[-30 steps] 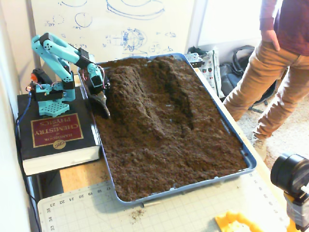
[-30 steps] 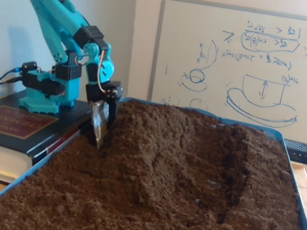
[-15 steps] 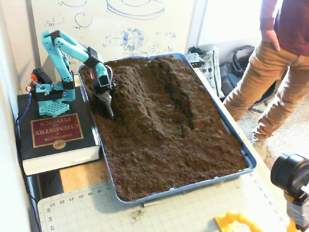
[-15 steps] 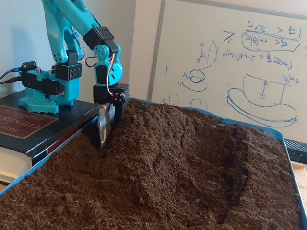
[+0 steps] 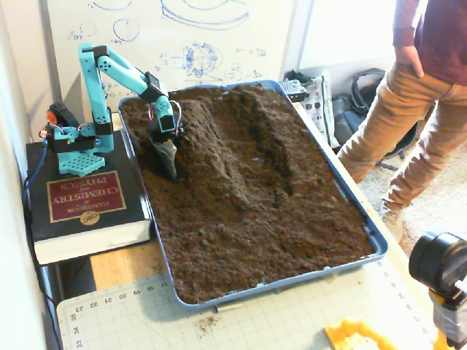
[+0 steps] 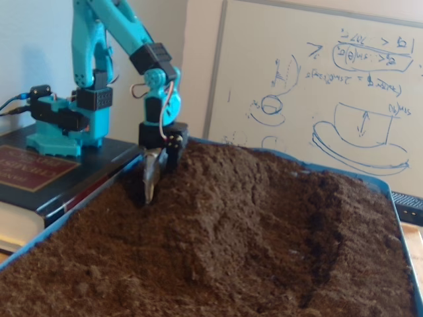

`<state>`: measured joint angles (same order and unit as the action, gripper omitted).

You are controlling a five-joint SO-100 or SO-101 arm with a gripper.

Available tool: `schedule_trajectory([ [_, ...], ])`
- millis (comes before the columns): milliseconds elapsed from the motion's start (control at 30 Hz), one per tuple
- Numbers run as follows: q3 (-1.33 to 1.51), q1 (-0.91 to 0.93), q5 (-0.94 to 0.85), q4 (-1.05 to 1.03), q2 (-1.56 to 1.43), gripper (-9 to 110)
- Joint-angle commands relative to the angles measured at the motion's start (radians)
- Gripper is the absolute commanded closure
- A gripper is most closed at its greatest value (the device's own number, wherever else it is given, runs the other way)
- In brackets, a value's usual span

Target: Build a berm.

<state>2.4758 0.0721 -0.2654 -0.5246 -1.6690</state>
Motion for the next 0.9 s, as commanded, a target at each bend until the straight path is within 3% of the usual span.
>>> schedule_trajectory([
  [0,-0.219,-0.018,0.012,0.061,-0.015,101],
  [867,-0.327,-0.018,0.012,0.06,0.058,101],
])
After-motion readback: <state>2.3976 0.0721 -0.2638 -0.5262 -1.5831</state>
